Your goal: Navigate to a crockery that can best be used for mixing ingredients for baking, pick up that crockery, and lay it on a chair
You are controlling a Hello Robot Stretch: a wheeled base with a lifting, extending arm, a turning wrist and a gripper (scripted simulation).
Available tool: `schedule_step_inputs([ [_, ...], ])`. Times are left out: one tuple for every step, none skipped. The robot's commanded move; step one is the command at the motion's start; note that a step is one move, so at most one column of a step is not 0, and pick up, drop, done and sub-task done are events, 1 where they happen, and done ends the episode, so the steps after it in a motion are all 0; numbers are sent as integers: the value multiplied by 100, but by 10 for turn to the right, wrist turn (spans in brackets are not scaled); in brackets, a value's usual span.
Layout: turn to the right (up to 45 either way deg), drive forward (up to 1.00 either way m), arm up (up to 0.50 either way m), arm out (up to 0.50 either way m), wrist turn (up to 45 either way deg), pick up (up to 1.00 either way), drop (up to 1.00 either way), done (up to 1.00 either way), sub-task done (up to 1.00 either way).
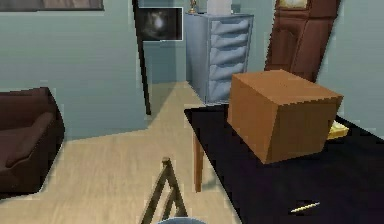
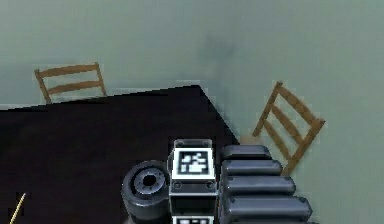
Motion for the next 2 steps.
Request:
schedule_step_inputs([
  [120,0,0,0,0,0,0,0,0],
  [-90,0,0,0,0,0,0,0,0],
])
